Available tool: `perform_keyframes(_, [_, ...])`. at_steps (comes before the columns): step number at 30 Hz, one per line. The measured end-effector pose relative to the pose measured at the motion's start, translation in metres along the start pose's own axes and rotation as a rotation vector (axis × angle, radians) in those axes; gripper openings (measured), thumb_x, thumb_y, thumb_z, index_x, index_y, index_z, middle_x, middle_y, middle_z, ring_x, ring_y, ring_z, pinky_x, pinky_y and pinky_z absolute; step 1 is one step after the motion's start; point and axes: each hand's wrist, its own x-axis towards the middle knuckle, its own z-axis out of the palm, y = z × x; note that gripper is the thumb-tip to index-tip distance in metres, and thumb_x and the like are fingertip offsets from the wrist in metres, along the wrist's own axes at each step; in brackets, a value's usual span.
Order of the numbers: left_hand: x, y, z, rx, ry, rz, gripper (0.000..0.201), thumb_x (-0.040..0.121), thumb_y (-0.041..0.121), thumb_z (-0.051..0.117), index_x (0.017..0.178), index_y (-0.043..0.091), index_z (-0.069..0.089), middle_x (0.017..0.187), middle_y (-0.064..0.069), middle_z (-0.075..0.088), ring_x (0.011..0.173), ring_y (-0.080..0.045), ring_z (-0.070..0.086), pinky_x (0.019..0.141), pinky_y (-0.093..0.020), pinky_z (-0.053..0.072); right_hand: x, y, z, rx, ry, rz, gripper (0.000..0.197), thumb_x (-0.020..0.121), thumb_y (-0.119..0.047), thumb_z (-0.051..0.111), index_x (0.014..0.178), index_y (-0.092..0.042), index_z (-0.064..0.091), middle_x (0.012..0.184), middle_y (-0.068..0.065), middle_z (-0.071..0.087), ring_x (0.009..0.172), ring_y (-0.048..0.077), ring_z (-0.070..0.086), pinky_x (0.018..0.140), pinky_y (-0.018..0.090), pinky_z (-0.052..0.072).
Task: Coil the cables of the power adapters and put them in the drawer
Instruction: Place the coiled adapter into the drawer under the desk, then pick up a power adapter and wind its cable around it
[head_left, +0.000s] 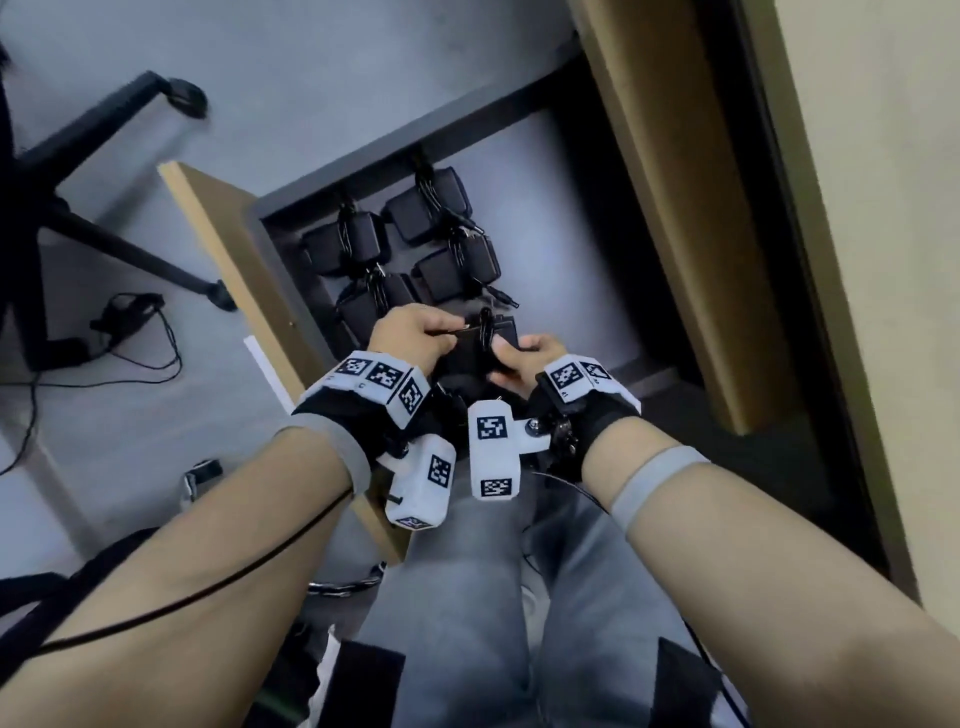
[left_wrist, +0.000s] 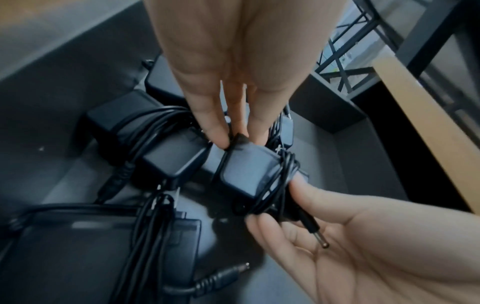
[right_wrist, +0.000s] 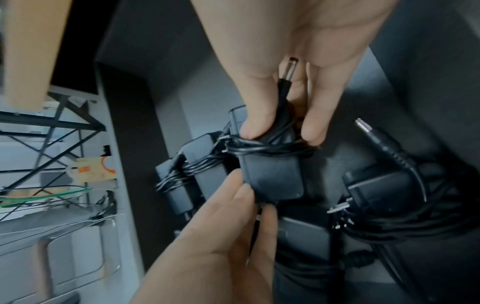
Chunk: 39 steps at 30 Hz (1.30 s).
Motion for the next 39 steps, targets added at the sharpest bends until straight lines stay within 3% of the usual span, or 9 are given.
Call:
perform_keyframes(6, [0.008, -0.006, 0.003, -0.07, -0.053, -0.082, 0.031, 0.087, 0.01, 0.058, 0.117, 0.016, 0.065, 0.124, -0.002, 0.062, 0.117, -0.019, 0.056, 0.103, -0.035, 0.043, 0.012, -0.004, 0.005, -0.066, 0.013, -0.023, 0.026, 0.085, -0.01, 0.064, 0.101, -0.006, 0.043, 0.077, 0.008, 0.055, 0.035, 0.004, 0.057, 0.043, 0.013, 0.049])
perform_keyframes(10, [0.006, -0.002, -0.001, -0.149, -0.049, -0.128, 0.031, 0.087, 0.013, 0.059, 0.116, 0.021, 0.065, 0.118, -0.002, 0.065, 0.113, -0.016, 0.057, 0.103, -0.036, 0.043, 0.006, -0.006, 0.003, -0.048, -0.002, -0.007, 0.039, 0.085, -0.013, 0.065, 0.116, -0.003, 0.044, 0.081, 0.002, 0.051, 0.063, 0.01, 0.056, 0.053, 0.019, 0.055])
perform_keyframes(14, [-0.002, 0.011, -0.009, -0.246, -0.015, -0.136, 0.027, 0.088, 0.008, 0.056, 0.112, 0.017, 0.066, 0.102, 0.002, 0.063, 0.099, -0.01, 0.055, 0.097, -0.028, 0.044, 0.005, -0.015, 0.0, -0.183, 0.039, 0.054, 0.073, 0.079, -0.03, 0.071, 0.137, -0.01, 0.031, 0.081, 0.0, 0.05, 0.077, 0.018, 0.058, 0.089, 0.041, 0.053])
perform_keyframes(18, [-0.015, 0.038, -0.027, -0.418, -0.011, -0.176, 0.026, 0.091, 0.007, 0.051, 0.112, 0.015, 0.063, 0.098, 0.003, 0.061, 0.089, -0.006, 0.054, 0.073, -0.02, 0.044, -0.017, -0.035, -0.004, -0.232, 0.117, 0.039, 0.084, 0.072, -0.031, 0.074, 0.14, -0.014, 0.028, 0.124, 0.009, 0.051, 0.113, 0.028, 0.052, 0.1, 0.046, 0.046])
perform_keyframes(20, [-0.023, 0.058, -0.038, -0.496, -0.03, -0.173, 0.023, 0.091, 0.008, 0.049, 0.106, 0.018, 0.064, 0.092, 0.005, 0.062, 0.084, -0.005, 0.054, 0.071, -0.019, 0.044, -0.036, -0.049, -0.007, -0.186, 0.089, 0.045, 0.076, 0.073, -0.028, 0.072, 0.137, -0.016, 0.031, 0.125, 0.011, 0.053, 0.108, 0.026, 0.055, 0.094, 0.045, 0.049])
perform_keyframes(23, [-0.038, 0.097, -0.053, -0.604, -0.059, -0.105, 0.019, 0.092, 0.012, 0.049, 0.092, 0.026, 0.061, 0.082, 0.011, 0.064, 0.078, -0.004, 0.057, 0.069, -0.018, 0.044, -0.078, -0.076, -0.018, 0.002, -0.043, 0.029, 0.039, 0.088, -0.014, 0.058, 0.123, -0.019, 0.041, 0.083, 0.004, 0.051, 0.071, 0.016, 0.052, 0.064, 0.03, 0.049])
perform_keyframes(26, [-0.051, 0.142, -0.062, -0.706, -0.113, 0.02, 0.018, 0.093, 0.015, 0.049, 0.095, 0.026, 0.062, 0.074, 0.012, 0.067, 0.066, 0.001, 0.059, 0.061, -0.014, 0.044, -0.123, -0.106, -0.036, 0.118, -0.188, -0.062, 0.014, 0.093, -0.012, 0.05, 0.104, -0.019, 0.046, 0.076, 0.002, 0.049, 0.064, 0.015, 0.052, 0.059, 0.026, 0.047])
perform_keyframes(33, [-0.081, 0.264, -0.039, -0.697, -0.284, 0.292, 0.018, 0.095, 0.014, 0.045, 0.096, 0.021, 0.062, 0.075, 0.01, 0.065, 0.066, -0.003, 0.057, 0.056, -0.015, 0.041, -0.19, -0.15, -0.102, 0.239, -0.315, -0.305, 0.009, 0.094, -0.017, 0.048, 0.097, -0.016, 0.057, 0.076, 0.002, 0.06, 0.051, 0.011, 0.056, 0.053, 0.024, 0.049])
perform_keyframes(39, [-0.11, 0.363, 0.035, -0.622, -0.408, 0.367, 0.017, 0.094, 0.012, 0.047, 0.096, 0.018, 0.062, 0.078, 0.005, 0.065, 0.067, -0.007, 0.058, 0.055, -0.018, 0.04, -0.217, -0.174, -0.213, 0.232, -0.142, -0.513, 0.012, 0.094, -0.007, 0.047, 0.092, -0.013, 0.058, 0.075, 0.003, 0.059, 0.053, 0.009, 0.054, 0.047, 0.018, 0.045])
